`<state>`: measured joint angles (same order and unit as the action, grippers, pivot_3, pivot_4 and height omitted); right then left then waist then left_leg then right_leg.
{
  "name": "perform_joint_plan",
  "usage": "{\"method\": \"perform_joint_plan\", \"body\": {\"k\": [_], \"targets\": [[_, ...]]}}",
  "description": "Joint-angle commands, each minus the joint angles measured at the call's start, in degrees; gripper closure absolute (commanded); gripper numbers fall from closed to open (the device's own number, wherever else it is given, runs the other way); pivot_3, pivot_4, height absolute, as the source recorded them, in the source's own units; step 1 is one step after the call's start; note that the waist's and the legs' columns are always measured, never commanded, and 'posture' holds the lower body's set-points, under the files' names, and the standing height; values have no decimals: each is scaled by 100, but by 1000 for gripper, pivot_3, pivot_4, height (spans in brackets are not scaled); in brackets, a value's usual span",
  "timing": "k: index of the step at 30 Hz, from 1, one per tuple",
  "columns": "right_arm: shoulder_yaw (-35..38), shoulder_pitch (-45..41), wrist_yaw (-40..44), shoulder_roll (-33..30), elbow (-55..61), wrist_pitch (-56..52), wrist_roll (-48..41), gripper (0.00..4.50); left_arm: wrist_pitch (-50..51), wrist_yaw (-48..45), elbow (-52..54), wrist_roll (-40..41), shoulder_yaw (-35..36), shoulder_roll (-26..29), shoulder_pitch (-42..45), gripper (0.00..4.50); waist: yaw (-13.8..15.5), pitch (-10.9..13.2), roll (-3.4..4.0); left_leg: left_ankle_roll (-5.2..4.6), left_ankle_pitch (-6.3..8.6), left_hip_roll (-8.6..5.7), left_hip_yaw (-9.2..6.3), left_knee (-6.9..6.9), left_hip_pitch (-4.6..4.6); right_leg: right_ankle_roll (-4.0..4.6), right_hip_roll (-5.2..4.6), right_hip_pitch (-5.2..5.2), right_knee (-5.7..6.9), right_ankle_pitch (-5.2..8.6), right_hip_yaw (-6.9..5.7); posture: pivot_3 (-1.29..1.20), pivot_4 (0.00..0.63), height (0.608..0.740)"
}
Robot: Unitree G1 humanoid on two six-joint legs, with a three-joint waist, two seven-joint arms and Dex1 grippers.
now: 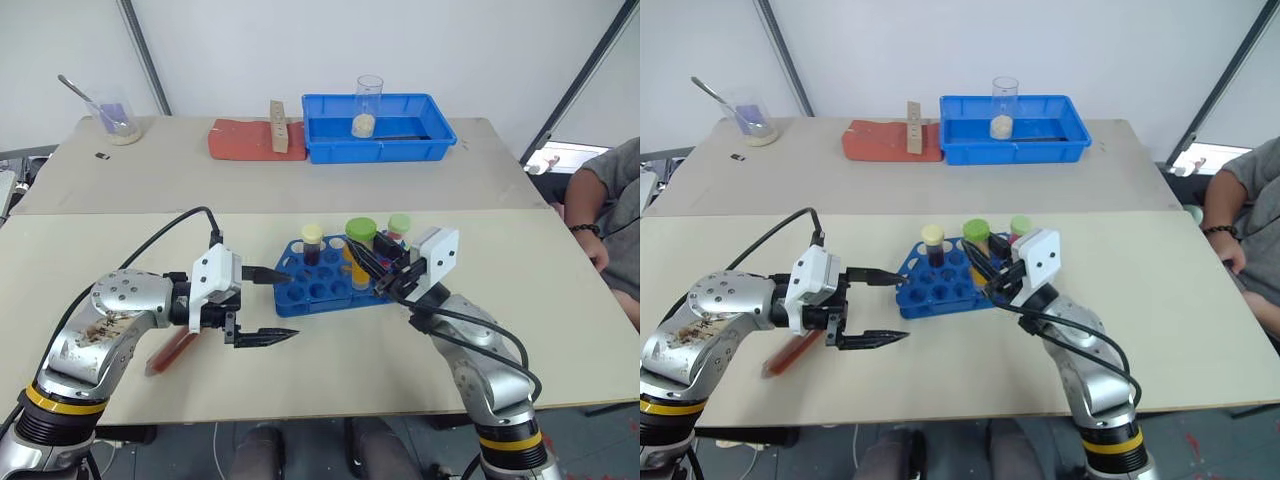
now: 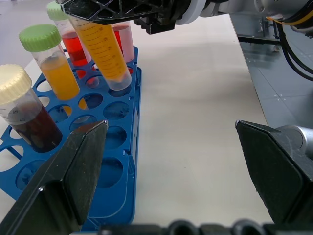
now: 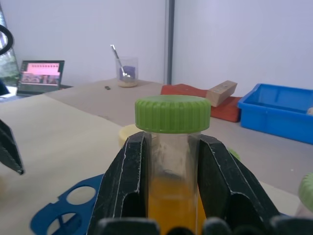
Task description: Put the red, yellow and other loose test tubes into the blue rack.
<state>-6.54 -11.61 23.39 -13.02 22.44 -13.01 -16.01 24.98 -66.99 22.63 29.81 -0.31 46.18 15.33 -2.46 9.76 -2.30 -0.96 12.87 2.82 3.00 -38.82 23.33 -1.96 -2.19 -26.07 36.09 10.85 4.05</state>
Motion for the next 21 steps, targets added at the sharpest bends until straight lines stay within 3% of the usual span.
{"method": "perform_joint_plan", "body": {"k": [1,7,12,16,21], "targets": [[-52,85,-32,67,-121,256,156,3485,-152,-61,98,98,142,33,-26,0,0,0,0,0,0,0,0,0,-1,2,0,1,0,1,0,0,150,740],[-16,-1,141,-54,478,203,62,3486,-211,-66,87,90,153,24,-68,0,1,0,0,0,0,0,0,-1,-2,6,0,2,0,3,1,0,150,740],[291,190,226,-401,1463,-1160,-1156,3486,-192,-48,115,97,150,21,-88,0,11,0,0,0,0,1,-2,3,1,-5,0,0,0,-3,0,0,150,740],[470,467,255,-672,1710,-1599,-1598,3486,-168,-38,130,110,128,4,-76,0,22,0,0,0,0,0,-1,2,1,0,0,1,-1,1,0,0,150,740],[316,528,124,-529,1274,-1148,-1148,3486,-135,-19,132,111,67,-35,-9,0,7,0,0,0,0,0,1,1,-3,27,0,1,0,16,1,0,150,740]]}}
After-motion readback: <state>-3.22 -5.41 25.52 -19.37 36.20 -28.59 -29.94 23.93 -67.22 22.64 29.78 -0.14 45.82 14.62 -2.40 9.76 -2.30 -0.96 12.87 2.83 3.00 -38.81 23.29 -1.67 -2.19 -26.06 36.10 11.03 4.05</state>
